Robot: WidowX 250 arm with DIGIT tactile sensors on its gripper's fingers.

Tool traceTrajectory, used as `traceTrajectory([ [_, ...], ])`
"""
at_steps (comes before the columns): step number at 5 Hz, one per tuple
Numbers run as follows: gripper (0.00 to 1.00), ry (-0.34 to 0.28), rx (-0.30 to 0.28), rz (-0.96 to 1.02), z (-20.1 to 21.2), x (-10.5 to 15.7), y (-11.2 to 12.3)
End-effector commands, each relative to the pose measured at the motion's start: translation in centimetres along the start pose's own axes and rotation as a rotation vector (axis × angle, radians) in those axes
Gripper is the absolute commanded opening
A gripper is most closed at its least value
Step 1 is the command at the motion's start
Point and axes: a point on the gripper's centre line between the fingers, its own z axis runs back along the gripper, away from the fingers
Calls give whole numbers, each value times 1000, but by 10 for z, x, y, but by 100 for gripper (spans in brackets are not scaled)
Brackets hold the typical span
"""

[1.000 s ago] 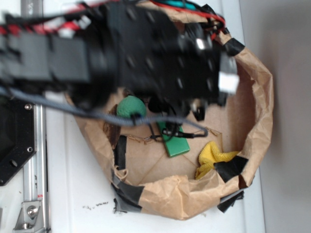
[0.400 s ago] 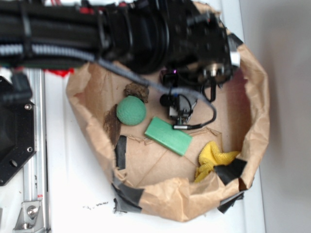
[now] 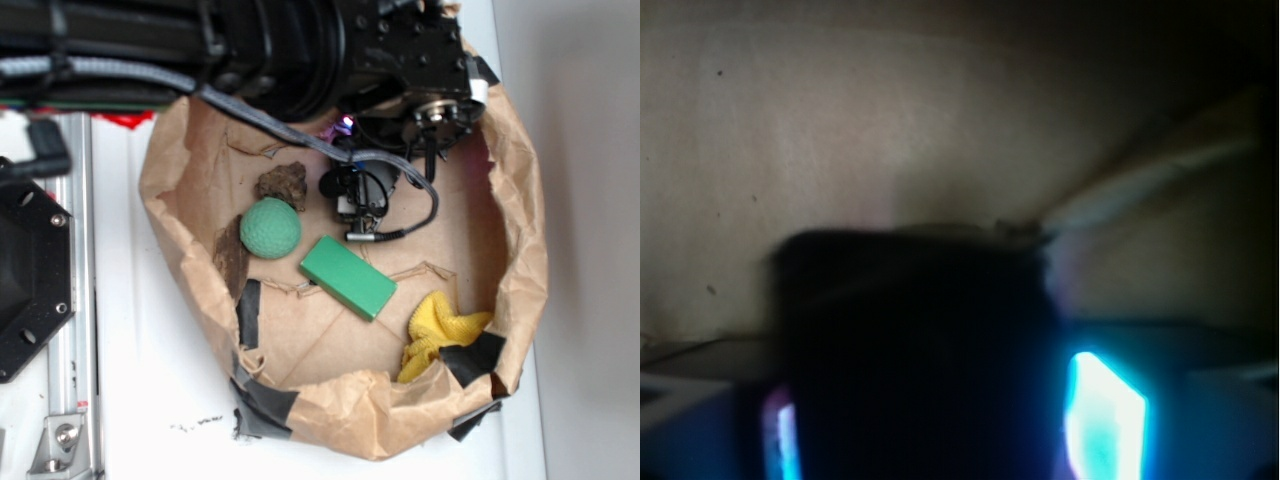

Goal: Grab the black box.

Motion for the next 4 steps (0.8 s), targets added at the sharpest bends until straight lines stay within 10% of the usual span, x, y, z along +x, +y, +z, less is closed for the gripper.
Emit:
traceTrajectory([
  [1,0,-241,81,-155,116,20,-61],
  [4,0,-199,71,-92,128,-9,-54],
])
